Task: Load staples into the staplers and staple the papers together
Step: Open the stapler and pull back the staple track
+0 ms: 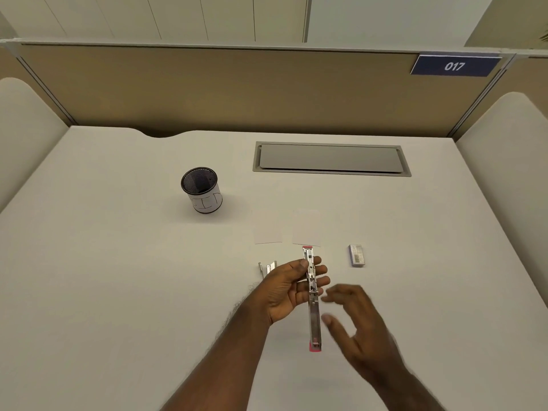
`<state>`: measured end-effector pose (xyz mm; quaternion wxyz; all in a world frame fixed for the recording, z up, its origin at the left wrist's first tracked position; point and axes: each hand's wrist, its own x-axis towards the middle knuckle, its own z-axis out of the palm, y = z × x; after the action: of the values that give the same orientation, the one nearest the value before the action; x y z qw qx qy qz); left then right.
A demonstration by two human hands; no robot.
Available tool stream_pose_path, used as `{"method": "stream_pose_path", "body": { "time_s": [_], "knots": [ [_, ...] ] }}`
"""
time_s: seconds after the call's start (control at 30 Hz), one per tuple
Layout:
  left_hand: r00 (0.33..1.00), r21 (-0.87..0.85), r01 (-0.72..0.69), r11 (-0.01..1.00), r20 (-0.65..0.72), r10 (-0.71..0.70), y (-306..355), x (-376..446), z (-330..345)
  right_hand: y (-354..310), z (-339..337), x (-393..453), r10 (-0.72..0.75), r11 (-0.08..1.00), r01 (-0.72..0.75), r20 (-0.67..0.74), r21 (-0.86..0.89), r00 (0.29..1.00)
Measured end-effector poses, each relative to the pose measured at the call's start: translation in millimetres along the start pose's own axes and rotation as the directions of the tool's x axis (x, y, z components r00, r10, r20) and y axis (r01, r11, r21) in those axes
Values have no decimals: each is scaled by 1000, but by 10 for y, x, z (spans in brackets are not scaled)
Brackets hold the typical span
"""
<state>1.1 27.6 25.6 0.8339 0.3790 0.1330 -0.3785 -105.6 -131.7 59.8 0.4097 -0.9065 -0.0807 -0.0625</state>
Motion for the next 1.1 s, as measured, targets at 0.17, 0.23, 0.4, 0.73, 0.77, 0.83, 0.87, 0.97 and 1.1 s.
{"method": "stream_pose_path", "body": {
  "time_s": [0.17, 0.23, 0.4, 0.73, 0.77, 0.83, 0.87, 0.97, 1.1],
  "knots": [
    [999, 66, 19, 998, 39, -22, -30, 8, 43, 47, 15, 403, 153, 971, -161, -56, -176, 987],
    [999, 83, 21, 996, 32, -24, -36, 13, 56, 48, 20, 499, 180, 960, -173, 10, -221, 984],
    [999, 102, 26, 994, 35, -29, -23, 39, 8, 11, 11, 616, 228, 928, -187, 91, -323, 969],
    [1000, 142, 7, 990, 13, -8, 15, 24, -5, -21, -13, 624, 225, 930, -164, 157, -329, 962],
    [1000, 153, 7, 988, 5, -8, 12, 22, 0, -17, -11, 612, 230, 931, -169, 161, -324, 960],
    [1000, 159, 10, 987, -5, -10, -9, 17, 6, -9, -8, 587, 241, 934, -182, 166, -308, 956],
    [1000, 158, 12, 987, -11, -10, -20, 17, 3, -8, -6, 573, 246, 935, -187, 171, -301, 954],
    [1000, 171, 20, 985, -23, -17, -38, 17, -1, 7, 12, 539, 255, 934, -194, 180, -300, 950],
    [999, 156, 4, 988, -45, 3, -46, 10, 20, -17, -5, 529, 214, 951, -178, 120, -253, 970]
  ]
}}
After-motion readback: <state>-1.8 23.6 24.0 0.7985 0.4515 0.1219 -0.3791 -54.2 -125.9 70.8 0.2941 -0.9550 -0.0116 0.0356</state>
